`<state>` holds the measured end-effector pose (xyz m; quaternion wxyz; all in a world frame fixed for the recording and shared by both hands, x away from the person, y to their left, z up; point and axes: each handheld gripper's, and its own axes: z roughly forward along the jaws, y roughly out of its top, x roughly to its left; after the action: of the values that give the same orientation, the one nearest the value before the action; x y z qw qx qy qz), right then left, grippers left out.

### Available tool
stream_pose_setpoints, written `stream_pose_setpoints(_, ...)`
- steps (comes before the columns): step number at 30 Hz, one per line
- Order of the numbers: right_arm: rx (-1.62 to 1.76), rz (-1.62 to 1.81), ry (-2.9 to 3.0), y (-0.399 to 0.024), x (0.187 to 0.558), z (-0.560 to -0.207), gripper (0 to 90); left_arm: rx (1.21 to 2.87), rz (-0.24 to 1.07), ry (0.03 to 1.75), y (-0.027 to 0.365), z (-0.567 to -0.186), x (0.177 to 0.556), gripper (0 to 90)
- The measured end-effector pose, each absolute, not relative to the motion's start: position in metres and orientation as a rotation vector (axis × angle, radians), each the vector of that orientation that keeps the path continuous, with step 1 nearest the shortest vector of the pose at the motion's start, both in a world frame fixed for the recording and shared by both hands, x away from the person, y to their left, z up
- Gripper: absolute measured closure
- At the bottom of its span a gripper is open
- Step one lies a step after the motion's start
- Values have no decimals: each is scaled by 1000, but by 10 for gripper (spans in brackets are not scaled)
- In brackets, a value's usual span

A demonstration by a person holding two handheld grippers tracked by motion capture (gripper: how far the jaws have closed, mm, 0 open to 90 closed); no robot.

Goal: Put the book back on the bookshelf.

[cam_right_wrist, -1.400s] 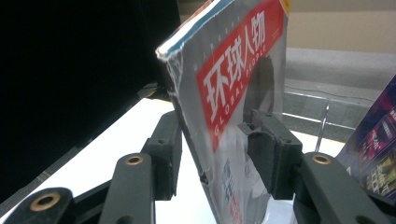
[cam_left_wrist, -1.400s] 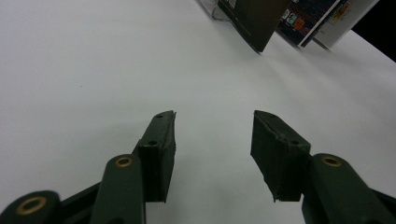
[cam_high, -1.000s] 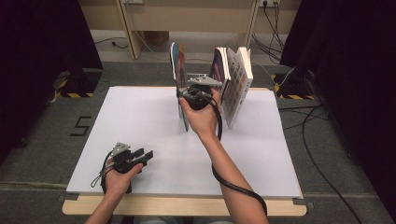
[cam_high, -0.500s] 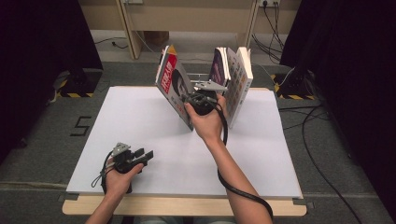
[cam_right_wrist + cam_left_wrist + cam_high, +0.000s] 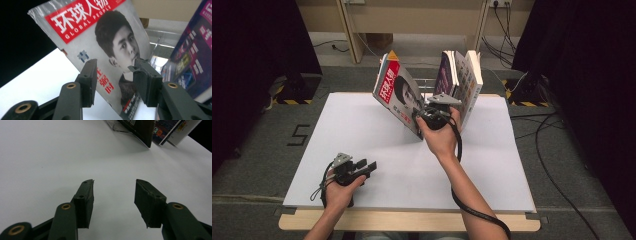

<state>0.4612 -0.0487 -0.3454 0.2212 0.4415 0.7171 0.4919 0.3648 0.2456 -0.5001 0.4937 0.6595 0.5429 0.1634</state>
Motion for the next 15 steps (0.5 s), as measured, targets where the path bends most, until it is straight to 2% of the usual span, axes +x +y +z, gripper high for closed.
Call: stream_pose_setpoints(15,1243,1292,1984,-82,443,-363,551,1575,435,1276,237,-489,374,470)
